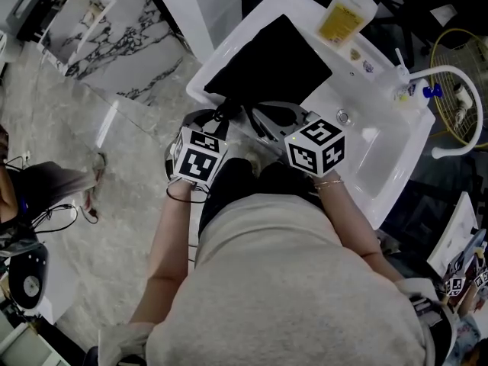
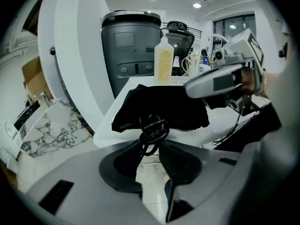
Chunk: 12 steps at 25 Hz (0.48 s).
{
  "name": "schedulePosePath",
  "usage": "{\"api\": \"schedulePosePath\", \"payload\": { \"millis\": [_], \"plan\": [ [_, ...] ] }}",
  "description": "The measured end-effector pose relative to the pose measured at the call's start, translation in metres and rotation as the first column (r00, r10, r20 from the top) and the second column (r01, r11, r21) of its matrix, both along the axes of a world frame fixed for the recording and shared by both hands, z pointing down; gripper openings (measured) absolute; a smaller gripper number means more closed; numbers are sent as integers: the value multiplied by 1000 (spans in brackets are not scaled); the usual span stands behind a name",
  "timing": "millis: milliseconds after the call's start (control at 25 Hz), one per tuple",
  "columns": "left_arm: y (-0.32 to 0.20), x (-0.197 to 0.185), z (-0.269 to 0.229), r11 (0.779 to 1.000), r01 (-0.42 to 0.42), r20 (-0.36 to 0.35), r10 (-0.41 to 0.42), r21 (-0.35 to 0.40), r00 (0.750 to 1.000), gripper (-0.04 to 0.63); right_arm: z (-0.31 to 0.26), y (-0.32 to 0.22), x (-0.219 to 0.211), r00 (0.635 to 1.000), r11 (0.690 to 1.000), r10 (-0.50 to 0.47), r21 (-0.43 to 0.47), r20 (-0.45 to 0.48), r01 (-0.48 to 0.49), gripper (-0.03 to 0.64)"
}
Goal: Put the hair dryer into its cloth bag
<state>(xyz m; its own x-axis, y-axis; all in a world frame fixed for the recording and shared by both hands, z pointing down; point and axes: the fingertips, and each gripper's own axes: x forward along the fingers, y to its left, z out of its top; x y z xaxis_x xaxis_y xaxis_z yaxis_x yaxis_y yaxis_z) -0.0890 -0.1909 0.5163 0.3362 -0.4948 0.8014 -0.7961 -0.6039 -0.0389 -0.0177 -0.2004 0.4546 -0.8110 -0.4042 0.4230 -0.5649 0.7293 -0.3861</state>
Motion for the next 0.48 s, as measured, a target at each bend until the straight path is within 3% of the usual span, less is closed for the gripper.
{"api": "schedulePosePath", "payload": {
  "millis": [120,320,480],
  "plan": [
    [-2,1,-6,1000,-7,-4,7,-4,1000,107,-1,0,1,1000,1000,-2,1,-1,2,12],
    [-11,11,-31,1000,19,-91,-18,8,996,100,-2,0,2,1000,1000,-2,0,1,2,12],
    [-21,18,-33,1000,25,-102,-24,10,995,100,-3,-2,3,1000,1000,0,-5,13,0,12]
  ]
}}
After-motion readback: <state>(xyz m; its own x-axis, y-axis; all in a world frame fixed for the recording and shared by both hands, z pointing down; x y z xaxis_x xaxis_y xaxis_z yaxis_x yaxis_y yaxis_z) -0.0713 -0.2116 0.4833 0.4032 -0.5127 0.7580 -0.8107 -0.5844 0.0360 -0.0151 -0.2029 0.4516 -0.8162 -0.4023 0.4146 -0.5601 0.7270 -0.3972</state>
